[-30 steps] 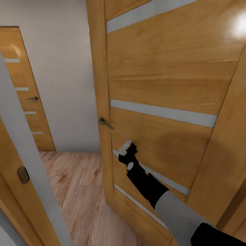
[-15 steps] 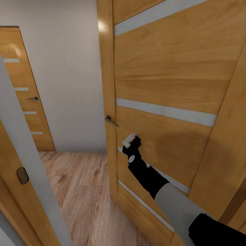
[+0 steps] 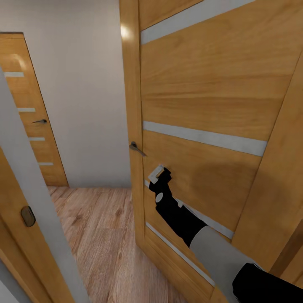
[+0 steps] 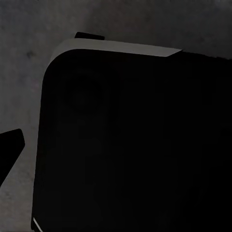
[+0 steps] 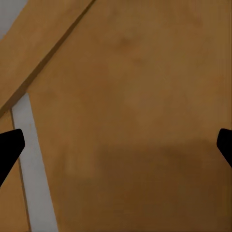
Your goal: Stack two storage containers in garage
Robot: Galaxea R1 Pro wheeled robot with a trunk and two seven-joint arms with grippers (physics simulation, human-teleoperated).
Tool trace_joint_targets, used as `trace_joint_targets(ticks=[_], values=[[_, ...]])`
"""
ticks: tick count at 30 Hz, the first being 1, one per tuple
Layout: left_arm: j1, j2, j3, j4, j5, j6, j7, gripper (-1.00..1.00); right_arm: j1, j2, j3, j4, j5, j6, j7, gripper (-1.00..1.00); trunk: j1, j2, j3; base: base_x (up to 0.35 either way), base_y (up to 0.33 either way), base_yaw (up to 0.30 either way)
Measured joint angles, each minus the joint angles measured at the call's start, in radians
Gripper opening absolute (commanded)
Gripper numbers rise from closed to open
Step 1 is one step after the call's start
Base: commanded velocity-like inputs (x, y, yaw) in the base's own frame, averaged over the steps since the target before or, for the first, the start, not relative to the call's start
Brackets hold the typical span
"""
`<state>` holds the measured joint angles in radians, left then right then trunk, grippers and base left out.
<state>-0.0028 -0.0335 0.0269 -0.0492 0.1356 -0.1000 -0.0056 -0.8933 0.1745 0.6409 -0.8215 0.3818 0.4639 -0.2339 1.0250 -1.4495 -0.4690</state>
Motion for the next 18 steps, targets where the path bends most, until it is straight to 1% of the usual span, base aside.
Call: trace_joint_targets(ticks=[11, 14, 18], values=[[0.0, 0.0, 0.001, -0.001, 0.001, -0.003, 0.002, 1.0, 0.0, 0.0, 0.005, -0.016, -0.004, -0.001, -0.008, 1.0, 0.0, 0.0, 0.0, 0.002, -0.004, 0.0], [0.0, 0.0, 0.0, -0.002, 0.002, -0.003, 0.003, 1.0, 0.0, 0.0, 0.005, -0.016, -0.005, -0.002, -0.008, 1.0, 0.0, 0.0, 0.0, 0.064, -0.126, 0.0], [0.0, 0.0, 0.0, -0.001, 0.003, -0.002, 0.004, 1.0, 0.0, 0.0, 0.007, -0.016, -0.005, -0.002, -0.006, 1.0, 0.0, 0.0, 0.0, 0.111, -0.207, 0.0]])
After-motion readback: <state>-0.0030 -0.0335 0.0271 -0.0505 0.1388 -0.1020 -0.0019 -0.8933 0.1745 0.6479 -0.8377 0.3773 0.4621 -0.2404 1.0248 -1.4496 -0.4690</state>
